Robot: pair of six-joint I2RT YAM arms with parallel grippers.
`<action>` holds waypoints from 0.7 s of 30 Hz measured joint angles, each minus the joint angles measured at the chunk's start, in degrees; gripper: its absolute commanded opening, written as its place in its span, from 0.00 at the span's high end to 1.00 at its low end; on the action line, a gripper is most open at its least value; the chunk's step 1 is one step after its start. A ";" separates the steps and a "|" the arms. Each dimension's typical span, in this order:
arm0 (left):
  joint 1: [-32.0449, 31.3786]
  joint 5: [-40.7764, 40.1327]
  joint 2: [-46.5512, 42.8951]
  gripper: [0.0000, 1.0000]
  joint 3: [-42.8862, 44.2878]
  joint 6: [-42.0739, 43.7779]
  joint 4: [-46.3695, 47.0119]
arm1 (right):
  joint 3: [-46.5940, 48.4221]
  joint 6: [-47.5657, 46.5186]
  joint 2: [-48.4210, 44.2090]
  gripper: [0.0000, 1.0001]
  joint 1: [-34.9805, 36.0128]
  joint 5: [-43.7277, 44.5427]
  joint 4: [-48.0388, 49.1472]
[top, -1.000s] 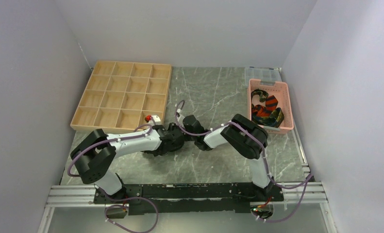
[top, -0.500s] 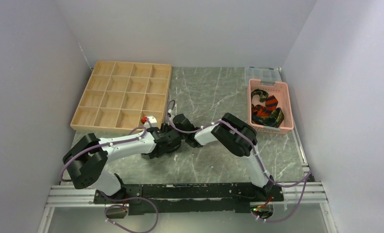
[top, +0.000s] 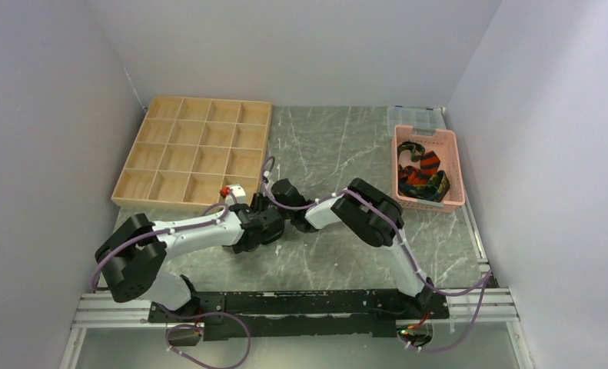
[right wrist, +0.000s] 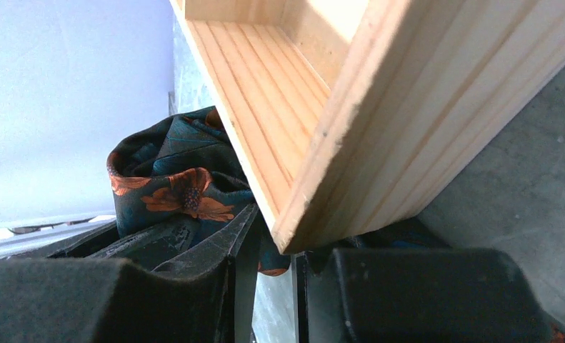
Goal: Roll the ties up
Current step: Roll the tie at the center of the board.
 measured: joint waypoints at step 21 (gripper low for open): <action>0.09 -0.52 -5.40 0.97 -3.98 2.75 3.89 | 5.09 -0.33 5.75 0.62 -0.17 -2.80 5.62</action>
